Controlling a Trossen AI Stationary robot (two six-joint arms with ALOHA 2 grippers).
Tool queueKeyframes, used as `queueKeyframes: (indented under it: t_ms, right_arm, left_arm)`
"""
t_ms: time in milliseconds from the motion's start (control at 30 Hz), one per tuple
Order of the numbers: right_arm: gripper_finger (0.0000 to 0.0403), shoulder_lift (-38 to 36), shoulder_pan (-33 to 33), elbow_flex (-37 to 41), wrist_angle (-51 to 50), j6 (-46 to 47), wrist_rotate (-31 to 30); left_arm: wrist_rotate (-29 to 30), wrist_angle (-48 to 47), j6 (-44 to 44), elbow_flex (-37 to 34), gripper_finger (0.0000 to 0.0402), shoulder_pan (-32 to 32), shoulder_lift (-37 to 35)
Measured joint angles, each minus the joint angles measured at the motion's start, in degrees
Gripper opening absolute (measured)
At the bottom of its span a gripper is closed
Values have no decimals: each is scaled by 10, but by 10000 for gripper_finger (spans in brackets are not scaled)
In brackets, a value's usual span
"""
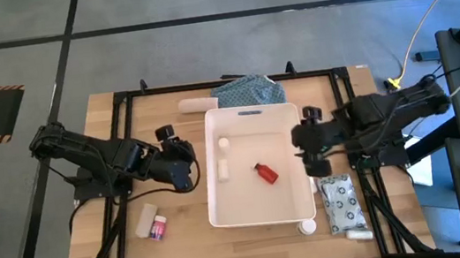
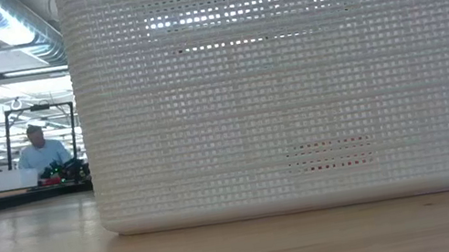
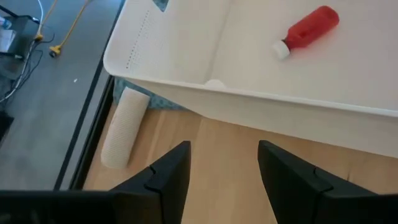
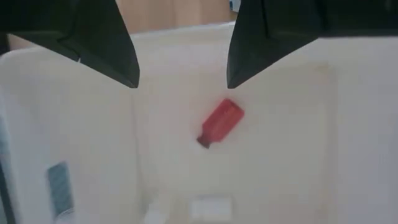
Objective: Pick & place medical supplies in basket/bin
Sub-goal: Adjust the white bin
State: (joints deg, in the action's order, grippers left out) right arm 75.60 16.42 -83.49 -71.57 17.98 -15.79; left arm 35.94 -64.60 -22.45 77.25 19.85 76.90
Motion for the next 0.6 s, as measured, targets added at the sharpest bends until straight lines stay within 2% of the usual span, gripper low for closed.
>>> queueKeyframes:
  t_ms: [167,300,467,600]
  right_arm:
    - [243,-64,33,138,74,13,0]
    - [243,-99,57,208,120,55,-6]
    - [243,-106,93,242,126,71,38]
    - [243,-108,105,233,133,54,6]
  left_arm:
    - [8,0,-4,0,180,-1,10]
    - [1,1,-4,0,180,-1,19]
    - [0,1,-9,0,180,-1,22]
    - [5,1,-9,0,180,-1,22]
